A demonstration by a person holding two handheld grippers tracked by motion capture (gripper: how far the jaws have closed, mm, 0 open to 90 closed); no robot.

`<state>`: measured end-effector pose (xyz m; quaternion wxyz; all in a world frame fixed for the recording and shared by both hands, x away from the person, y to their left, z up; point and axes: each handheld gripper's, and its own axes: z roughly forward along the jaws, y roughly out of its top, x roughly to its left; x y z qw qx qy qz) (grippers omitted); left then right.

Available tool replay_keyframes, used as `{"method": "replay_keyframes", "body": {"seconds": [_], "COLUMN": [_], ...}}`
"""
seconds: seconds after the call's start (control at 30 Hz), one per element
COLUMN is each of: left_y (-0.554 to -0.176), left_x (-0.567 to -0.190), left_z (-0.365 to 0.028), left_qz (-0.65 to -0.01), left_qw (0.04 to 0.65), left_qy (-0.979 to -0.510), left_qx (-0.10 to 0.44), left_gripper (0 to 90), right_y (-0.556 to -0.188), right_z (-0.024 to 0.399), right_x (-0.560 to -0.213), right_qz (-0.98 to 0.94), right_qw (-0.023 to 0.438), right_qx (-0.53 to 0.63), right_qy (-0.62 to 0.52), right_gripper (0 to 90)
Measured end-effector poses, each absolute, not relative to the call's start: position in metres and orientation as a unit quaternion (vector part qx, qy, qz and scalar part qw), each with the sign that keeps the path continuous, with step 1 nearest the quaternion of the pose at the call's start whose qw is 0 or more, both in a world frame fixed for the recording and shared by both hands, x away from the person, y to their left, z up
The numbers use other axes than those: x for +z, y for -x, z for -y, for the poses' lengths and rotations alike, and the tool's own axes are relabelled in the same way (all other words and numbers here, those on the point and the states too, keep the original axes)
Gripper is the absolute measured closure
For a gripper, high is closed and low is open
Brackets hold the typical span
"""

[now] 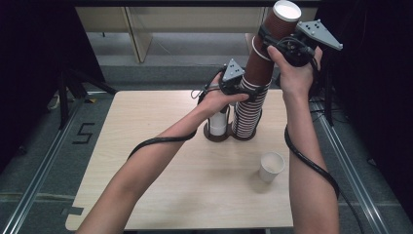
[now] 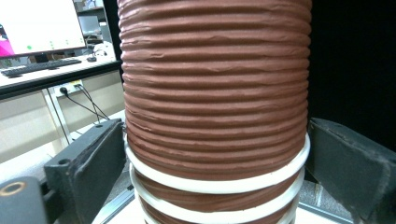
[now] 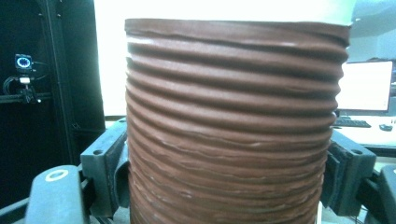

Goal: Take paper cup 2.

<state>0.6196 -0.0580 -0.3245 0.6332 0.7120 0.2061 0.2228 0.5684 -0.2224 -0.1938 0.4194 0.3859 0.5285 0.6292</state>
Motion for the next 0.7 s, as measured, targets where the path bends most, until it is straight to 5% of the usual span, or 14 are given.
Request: {"method": "replay_keyframes", "body": {"seconds": [0.7], "left_y": [-0.620], "left_x": [-0.324], "left_z": [0.058], "left_qz": [-0.204], "left_qw": [0.634], "left_qy": [-0.712], "left_qx": [0.223], "left_gripper": [5.6], "right_y": [-0.556], "right_z": [0.225], "right_x": [-0.191], "right_qz": [-0.522], "right_qw": [0.429], "right_qx": [0.633], "right_qy": [-0.377], "right_gripper": [20.3]}}
